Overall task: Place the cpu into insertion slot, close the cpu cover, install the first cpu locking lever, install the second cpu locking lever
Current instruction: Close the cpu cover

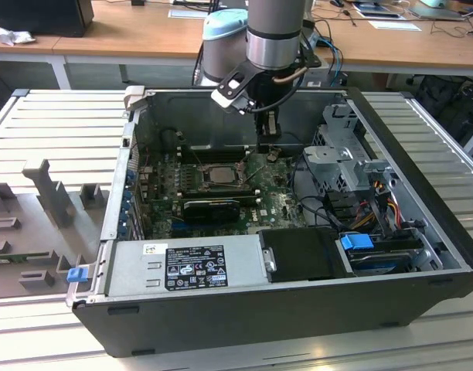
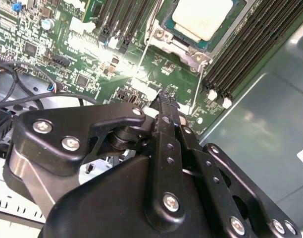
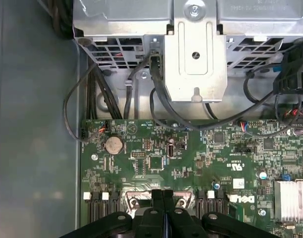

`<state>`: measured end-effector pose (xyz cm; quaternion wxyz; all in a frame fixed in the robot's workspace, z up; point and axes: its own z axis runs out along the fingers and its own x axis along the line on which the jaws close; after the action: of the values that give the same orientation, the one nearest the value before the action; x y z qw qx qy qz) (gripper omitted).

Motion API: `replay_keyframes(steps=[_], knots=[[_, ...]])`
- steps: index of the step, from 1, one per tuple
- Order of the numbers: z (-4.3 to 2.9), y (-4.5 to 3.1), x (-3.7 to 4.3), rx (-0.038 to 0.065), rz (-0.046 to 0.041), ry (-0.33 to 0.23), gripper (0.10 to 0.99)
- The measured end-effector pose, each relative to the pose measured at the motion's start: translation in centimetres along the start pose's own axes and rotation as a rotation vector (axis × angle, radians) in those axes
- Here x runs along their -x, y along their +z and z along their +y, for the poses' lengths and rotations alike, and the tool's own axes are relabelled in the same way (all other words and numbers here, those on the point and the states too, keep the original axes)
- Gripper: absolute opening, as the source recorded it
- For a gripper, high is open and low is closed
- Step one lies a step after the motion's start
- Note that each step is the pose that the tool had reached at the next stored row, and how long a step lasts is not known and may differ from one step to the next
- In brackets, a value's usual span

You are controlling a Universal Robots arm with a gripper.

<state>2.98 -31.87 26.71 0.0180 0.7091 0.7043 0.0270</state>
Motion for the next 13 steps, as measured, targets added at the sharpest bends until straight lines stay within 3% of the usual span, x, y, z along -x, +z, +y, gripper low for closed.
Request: replay_keyframes(steps=[4, 9, 13], knots=[[0.83, 0.21, 0.01, -0.004, 0.0010, 0.000, 0.106], [2.14, 0.53, -0.01, -0.020, 0.0009, -0.001, 0.106], [2.31, 1.09, 0.00, -0.025, 0.0012, -0.012, 0.106]])
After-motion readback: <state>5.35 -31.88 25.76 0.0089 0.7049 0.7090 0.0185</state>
